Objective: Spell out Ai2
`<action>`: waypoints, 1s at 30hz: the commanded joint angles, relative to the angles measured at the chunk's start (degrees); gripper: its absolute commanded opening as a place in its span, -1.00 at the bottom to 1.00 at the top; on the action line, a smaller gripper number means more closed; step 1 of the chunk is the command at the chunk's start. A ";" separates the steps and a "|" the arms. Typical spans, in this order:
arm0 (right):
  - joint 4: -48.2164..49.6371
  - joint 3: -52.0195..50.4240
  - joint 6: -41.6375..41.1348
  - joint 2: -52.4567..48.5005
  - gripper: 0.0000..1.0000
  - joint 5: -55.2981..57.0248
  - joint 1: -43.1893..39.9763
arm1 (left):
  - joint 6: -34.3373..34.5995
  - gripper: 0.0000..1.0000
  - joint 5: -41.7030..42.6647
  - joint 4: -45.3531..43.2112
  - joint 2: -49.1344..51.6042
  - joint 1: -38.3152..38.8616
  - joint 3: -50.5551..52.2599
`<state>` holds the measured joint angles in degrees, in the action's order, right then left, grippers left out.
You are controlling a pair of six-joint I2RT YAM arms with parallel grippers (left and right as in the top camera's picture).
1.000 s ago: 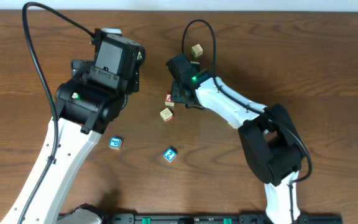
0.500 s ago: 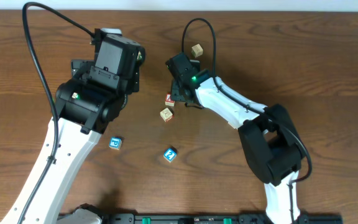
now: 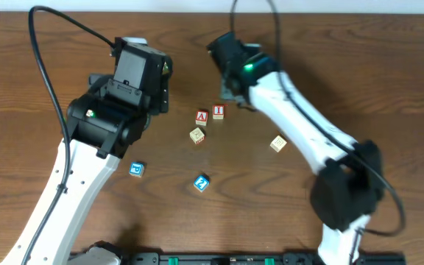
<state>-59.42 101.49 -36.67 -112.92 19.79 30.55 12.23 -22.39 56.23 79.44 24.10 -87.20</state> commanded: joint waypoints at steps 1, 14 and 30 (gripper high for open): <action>-3.98 1.53 -3.67 6.49 0.59 3.72 -5.14 | 3.06 0.91 2.80 -2.27 -0.04 -0.20 4.92; -20.65 1.53 -2.89 18.62 0.98 3.80 -14.69 | -8.44 0.91 20.13 -18.25 14.25 1.49 15.67; -23.76 1.53 -2.45 20.98 0.98 4.24 -15.37 | -10.51 0.43 26.53 -22.53 25.88 4.42 15.69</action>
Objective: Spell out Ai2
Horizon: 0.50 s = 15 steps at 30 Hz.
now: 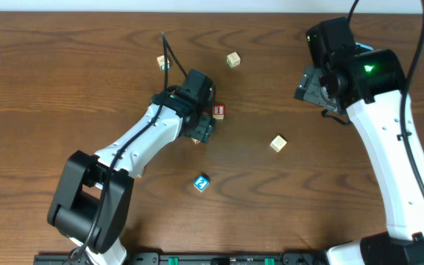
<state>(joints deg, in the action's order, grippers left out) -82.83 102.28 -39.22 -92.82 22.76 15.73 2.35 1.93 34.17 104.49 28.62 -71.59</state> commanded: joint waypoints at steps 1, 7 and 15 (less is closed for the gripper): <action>-0.46 0.74 0.13 0.87 0.98 1.27 -0.55 | -0.42 0.39 2.21 -1.03 1.03 -0.11 0.09; -0.61 0.74 0.13 0.87 0.98 1.27 -0.55 | 1.55 -0.09 2.19 -2.38 2.01 -0.09 0.09; -0.59 0.74 0.13 0.87 0.98 1.29 -0.55 | 2.60 -0.52 2.49 -2.64 3.85 -0.09 0.09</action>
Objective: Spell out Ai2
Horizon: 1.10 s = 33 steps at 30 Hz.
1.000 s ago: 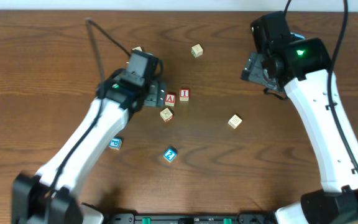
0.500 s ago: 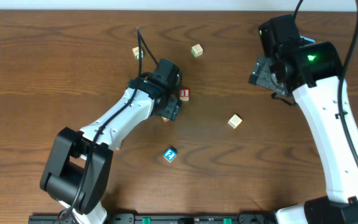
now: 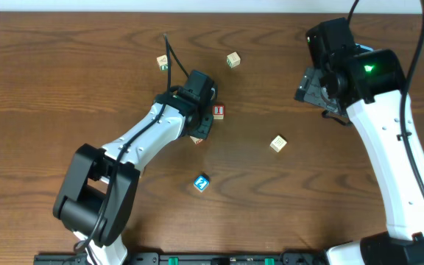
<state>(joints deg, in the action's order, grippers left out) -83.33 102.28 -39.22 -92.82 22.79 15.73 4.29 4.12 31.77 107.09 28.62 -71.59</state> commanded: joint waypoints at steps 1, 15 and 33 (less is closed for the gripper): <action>-0.09 0.74 0.13 0.87 0.99 1.27 -0.55 | 0.66 -0.56 0.39 -0.39 1.33 -0.09 0.11; -0.07 0.74 0.31 0.87 0.98 1.44 -0.55 | 1.09 -0.72 0.42 -1.90 1.38 -0.09 0.15; -0.04 0.74 0.31 0.87 0.98 1.44 -0.55 | 2.49 -0.72 0.20 -4.15 1.68 -0.09 1.79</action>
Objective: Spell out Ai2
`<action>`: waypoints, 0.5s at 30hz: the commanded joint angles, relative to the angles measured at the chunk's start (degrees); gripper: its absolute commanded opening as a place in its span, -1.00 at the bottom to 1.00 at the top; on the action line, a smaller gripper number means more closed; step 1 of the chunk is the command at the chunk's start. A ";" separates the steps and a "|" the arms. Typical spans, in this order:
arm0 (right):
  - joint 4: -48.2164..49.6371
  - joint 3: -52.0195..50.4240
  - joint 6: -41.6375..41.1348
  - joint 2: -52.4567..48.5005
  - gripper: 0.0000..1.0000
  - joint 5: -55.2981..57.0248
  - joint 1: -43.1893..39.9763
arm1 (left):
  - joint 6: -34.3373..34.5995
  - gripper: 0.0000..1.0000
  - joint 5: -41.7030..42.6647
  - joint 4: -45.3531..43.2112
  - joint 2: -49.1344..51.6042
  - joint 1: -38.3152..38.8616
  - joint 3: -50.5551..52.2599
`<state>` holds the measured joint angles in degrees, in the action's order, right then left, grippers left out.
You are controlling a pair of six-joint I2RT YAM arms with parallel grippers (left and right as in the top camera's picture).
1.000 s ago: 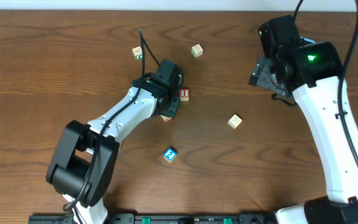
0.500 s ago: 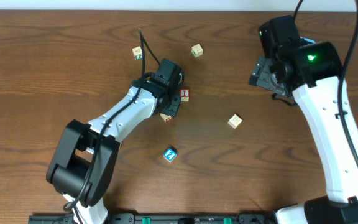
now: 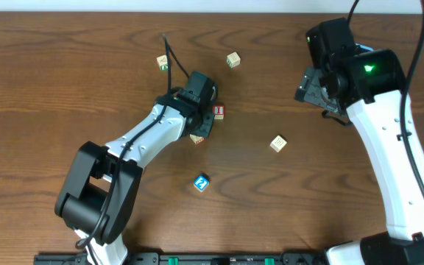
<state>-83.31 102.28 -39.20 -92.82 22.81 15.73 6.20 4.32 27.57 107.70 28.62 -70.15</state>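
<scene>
In the overhead view my left gripper (image 3: 202,124) reaches into the middle of the table, just left of the red "I" block (image 3: 218,111). Its body covers the spot beside that block, and the "A" block is hidden. Whether its fingers are open or shut cannot be told from above. A tan block with red print (image 3: 197,139) peeks out at the gripper's near edge. The blue "2" block (image 3: 202,182) lies alone nearer the front. My right gripper (image 3: 309,90) hangs at the far right, away from all blocks, its fingers unclear.
Loose tan blocks lie at the back (image 3: 232,59) and back left (image 3: 163,63), and one right of centre (image 3: 277,143). A black cable loops from the left wrist toward the back. The right arm's white link runs down the right side.
The left gripper has edged very slightly toward the back beside the "I" block. The blocks in view and the right arm are where they were.
At first the left arm was raised at the left and the right gripper sat just behind the "A" and "I" blocks, side by side. Then the right arm stood at the far right and the left gripper covered the "A" spot, where it has stayed.
</scene>
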 commanded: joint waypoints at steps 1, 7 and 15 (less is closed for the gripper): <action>-0.09 0.74 0.31 0.87 0.98 1.42 -0.55 | 0.70 -0.72 0.09 0.02 1.31 -0.09 0.35; -0.07 0.74 0.31 0.87 0.99 1.44 -0.55 | 0.70 -0.72 0.20 -0.55 3.72 -0.09 0.35; -0.07 0.74 0.28 0.87 0.98 2.34 -0.55 | 2.86 -0.76 0.20 -3.32 7.19 -0.09 0.35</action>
<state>-83.31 102.28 -39.20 -92.82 23.20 15.73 7.77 4.32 24.34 113.12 28.62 -70.08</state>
